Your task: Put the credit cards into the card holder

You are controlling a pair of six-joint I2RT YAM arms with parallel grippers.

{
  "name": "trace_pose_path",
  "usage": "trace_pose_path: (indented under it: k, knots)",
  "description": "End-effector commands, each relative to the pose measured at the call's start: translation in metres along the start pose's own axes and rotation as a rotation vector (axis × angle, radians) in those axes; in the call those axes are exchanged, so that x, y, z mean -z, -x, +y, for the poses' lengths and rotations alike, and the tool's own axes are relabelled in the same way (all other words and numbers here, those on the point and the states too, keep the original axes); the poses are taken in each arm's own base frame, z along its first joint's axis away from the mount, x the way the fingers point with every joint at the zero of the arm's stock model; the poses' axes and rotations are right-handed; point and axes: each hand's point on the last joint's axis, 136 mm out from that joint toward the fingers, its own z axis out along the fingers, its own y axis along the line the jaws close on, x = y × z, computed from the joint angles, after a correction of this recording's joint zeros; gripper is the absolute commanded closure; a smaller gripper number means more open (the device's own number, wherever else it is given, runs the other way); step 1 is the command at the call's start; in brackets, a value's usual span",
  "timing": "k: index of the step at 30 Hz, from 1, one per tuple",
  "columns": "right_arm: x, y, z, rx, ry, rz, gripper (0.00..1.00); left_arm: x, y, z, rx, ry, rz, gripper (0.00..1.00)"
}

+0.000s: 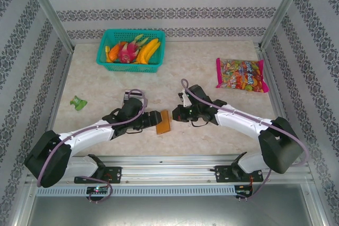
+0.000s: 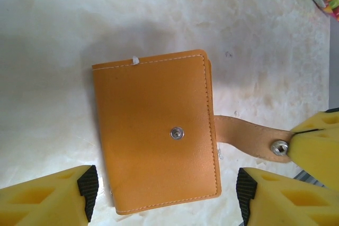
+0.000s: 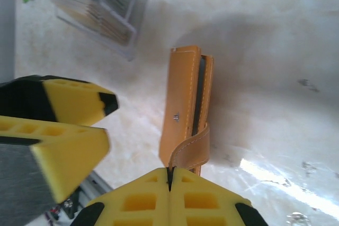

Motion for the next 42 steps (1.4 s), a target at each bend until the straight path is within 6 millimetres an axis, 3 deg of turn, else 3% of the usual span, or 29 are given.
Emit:
trace_pose_path:
  k: [1, 7, 11, 19, 22, 26, 31, 36, 42]
  knots:
    - [0.011, 0.009, 0.033, 0.047, 0.123, -0.023, 1.00, 0.003, 0.002, -0.013, -0.055, -0.017, 0.026, 0.27]
    - [0.017, 0.013, 0.049, 0.058, 0.186, -0.028, 1.00, -0.001, 0.005, -0.013, -0.052, 0.000, 0.037, 0.27]
    - [0.014, 0.012, 0.047, 0.042, 0.184, -0.028, 1.00, -0.008, 0.001, -0.008, -0.062, 0.022, 0.071, 0.27]
    - [0.010, 0.010, 0.038, 0.021, 0.151, -0.021, 0.99, -0.014, -0.004, 0.011, -0.053, 0.104, 0.084, 0.45]
    - [0.009, 0.010, 0.010, -0.021, 0.020, -0.026, 1.00, -0.011, -0.004, 0.018, -0.058, 0.136, 0.079, 0.63]
    - [0.010, 0.005, -0.033, -0.069, -0.148, -0.031, 1.00, -0.009, -0.008, 0.024, -0.053, 0.150, 0.083, 0.73]
    - [0.006, -0.011, -0.081, -0.078, -0.330, 0.025, 0.99, -0.006, -0.020, 0.048, -0.025, 0.223, 0.088, 0.86]
    - [-0.013, -0.021, -0.090, -0.099, -0.324, 0.079, 0.97, -0.009, -0.033, 0.061, 0.007, 0.240, 0.119, 0.94]
    - [-0.013, -0.024, -0.100, -0.069, -0.424, 0.086, 0.94, -0.007, -0.047, 0.081, 0.048, 0.274, 0.124, 0.94]
